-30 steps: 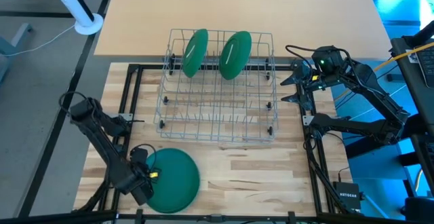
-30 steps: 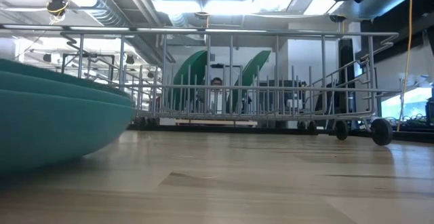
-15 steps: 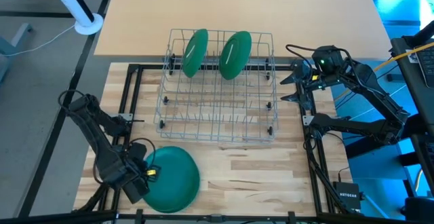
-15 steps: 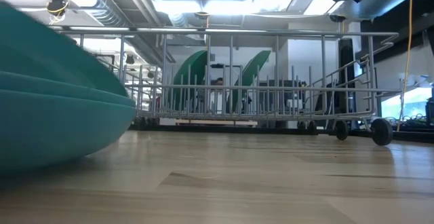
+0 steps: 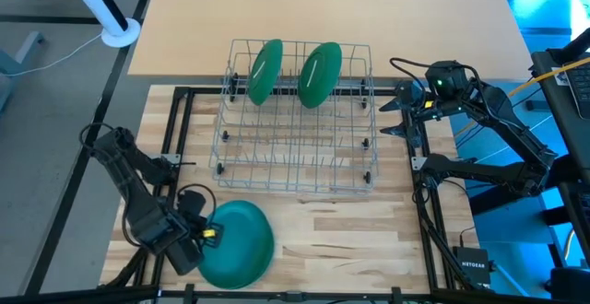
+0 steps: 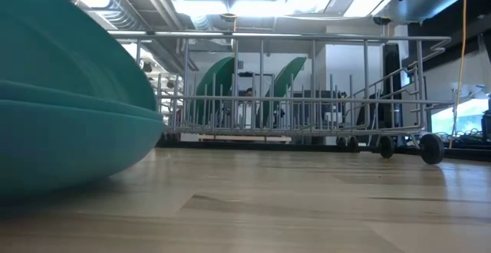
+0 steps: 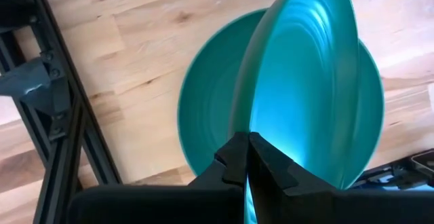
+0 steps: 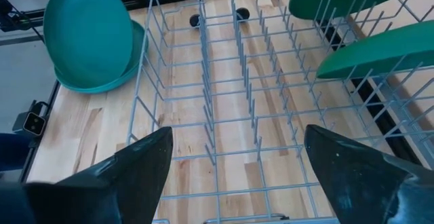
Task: Sort dishes
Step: Put the top green plate in the dish rack
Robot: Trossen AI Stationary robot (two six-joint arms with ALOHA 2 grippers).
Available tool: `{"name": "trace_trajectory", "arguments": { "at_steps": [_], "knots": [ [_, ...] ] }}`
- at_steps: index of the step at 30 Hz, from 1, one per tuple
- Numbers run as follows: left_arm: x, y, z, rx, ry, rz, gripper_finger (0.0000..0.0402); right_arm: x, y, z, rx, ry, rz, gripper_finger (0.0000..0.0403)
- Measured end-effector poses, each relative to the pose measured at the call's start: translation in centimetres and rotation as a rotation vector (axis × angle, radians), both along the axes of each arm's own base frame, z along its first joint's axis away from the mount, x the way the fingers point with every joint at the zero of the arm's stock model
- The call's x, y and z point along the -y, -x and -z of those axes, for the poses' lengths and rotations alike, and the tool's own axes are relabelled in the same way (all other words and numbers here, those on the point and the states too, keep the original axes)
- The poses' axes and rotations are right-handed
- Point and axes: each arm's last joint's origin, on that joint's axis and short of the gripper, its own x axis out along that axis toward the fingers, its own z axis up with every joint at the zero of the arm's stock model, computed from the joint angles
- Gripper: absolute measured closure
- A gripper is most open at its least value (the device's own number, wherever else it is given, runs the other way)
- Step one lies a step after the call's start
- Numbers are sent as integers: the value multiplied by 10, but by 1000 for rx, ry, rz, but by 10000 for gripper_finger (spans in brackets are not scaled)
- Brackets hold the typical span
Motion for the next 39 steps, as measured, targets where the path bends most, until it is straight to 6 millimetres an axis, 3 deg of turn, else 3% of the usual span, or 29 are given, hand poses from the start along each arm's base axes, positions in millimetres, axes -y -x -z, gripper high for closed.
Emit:
{"name": "trace_trajectory", "arguments": {
  "at_steps": [18,23,27,31,39],
  "knots": [
    [-8,-8,0,-30,5,23,401,2,-7,-13,158,53,-76,63],
    [0,-8,3,-34,26,50,401,1,-4,-7,103,33,-82,63],
    [16,-10,17,-63,-3,147,397,-2,0,-1,31,15,-94,63],
    [33,-12,36,-125,-25,168,354,-4,3,5,-34,18,-100,63],
    [62,-18,72,-228,46,5,251,-4,4,6,-58,29,-97,63]
  ]
}}
